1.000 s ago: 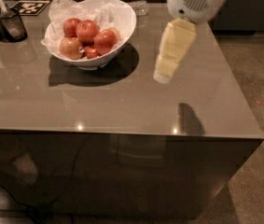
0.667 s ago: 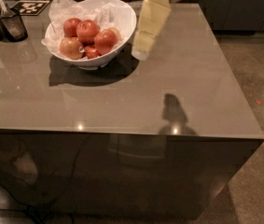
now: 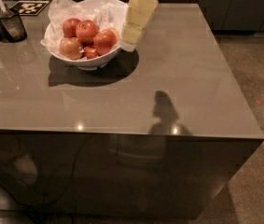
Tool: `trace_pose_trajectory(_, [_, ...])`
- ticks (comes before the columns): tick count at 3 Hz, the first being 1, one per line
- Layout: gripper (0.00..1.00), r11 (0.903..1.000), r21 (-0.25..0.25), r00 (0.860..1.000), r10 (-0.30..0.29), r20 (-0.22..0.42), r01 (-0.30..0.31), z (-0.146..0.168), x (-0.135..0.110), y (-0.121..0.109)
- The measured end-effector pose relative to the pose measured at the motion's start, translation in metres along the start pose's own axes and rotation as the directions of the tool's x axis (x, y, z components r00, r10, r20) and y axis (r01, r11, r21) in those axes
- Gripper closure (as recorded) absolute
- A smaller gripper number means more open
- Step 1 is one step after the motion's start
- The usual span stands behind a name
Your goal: Pick apple from white bowl
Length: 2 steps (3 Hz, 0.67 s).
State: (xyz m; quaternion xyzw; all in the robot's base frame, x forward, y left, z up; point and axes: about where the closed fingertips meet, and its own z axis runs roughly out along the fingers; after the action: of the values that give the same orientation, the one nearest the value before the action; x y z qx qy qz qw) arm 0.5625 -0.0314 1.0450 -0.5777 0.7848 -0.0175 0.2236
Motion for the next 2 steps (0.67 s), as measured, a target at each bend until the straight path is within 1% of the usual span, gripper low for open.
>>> trace_pose_trajectory(1, [0.00,1.0000,-0.003,1.000,-0.003,0.014,0.003,0.003,-0.006,-0.002])
trace_pose_trajectory(2, [0.00,0.9999,-0.008,1.000,0.008,0.000,-0.008,0.023,-0.041,-0.019])
